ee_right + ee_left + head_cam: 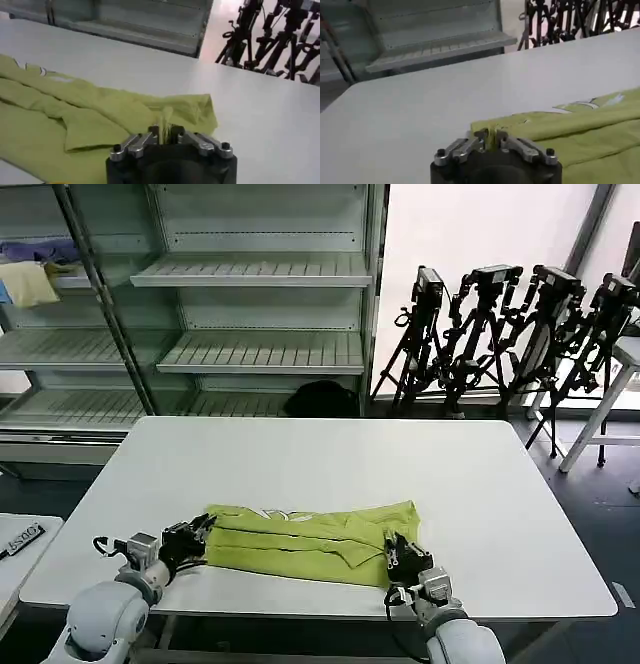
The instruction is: Fold and organize the clothes.
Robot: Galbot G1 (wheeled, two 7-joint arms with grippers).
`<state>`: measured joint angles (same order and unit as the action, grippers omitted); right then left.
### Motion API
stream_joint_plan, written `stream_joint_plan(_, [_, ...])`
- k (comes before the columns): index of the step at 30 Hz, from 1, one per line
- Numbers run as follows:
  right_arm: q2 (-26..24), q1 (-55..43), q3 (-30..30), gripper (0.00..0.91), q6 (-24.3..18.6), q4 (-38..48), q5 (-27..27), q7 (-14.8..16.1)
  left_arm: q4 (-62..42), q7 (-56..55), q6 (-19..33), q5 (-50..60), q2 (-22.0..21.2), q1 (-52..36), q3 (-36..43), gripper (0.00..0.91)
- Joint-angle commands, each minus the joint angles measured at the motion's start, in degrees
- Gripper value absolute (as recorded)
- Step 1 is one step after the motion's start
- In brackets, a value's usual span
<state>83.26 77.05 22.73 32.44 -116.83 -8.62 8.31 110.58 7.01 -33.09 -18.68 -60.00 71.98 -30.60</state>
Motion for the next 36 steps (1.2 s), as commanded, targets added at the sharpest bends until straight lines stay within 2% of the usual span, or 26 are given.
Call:
stream_joint_plan(1, [0.19, -1.89, -1.3, 0.907, 0.02, 0.73, -1.97, 0.49, 1.04, -0.08, 0.02, 2.89, -0.29, 1.63, -0.45, 0.907])
stream_joint_plan(9, [1.04, -5.28, -3.19, 0.907, 0.63, 3.61, -2.74, 0.19, 3.54, -0.11, 0.01, 2.63, -0.78, 4.38, -3.25, 0.907])
stream_joint_plan(13, [0.82, -5.39, -2.56, 0.907, 0.06, 3.35, -2.33, 0.18, 5.11, -1.72, 0.09, -1.68, -2.21, 4.46, -4.65, 0.907])
stream_joint_plan(15, [0.67, -5.49, -1.89, 0.907, -0.8, 3.09, -1.62, 0.2, 6.18, -4.04, 0.57, -3.53, -3.42, 4.02, -4.72, 0.907])
stream_joint_plan(18, [0.21, -5.27, -0.55, 0.907, -1.49, 0.81, 3.29, 0.15, 7.39, -6.42, 2.18, -5.16, -5.1, 3.82, -4.91, 0.907])
stream_joint_plan(21, [0.28, -4.94, 0.84, 0.907, -1.09, -2.37, 10.56, -1.33, 7.24, -7.76, 4.36, -5.66, -6.64, 4.19, -5.76, 0.907])
stream_joint_plan(24, [0.81, -5.5, 2.34, 0.907, -1.24, -6.25, 17.41, -4.14, 6.96, -9.15, 6.54, -4.42, -7.34, 5.7, -6.19, 0.907])
stream_joint_plan(27, [1.03, -7.4, 3.27, 0.907, -2.69, -8.23, 18.73, -6.73, 5.77, -9.68, 8.7, -1.71, -8.26, 6.89, -6.23, 0.907])
stream_joint_plan(30, [0.71, -8.83, 3.55, 0.907, -7.01, -8.21, 17.24, -7.84, 4.25, -9.86, 9.34, -0.89, -9.22, 7.49, -6.33, 0.907])
stream_joint_plan(36, [1.1, -10.41, 3.52, 0.907, -9.39, -7.65, 17.86, -9.57, 2.7, -10.49, 8.49, -0.76, -9.61, 7.39, -6.19, 0.907])
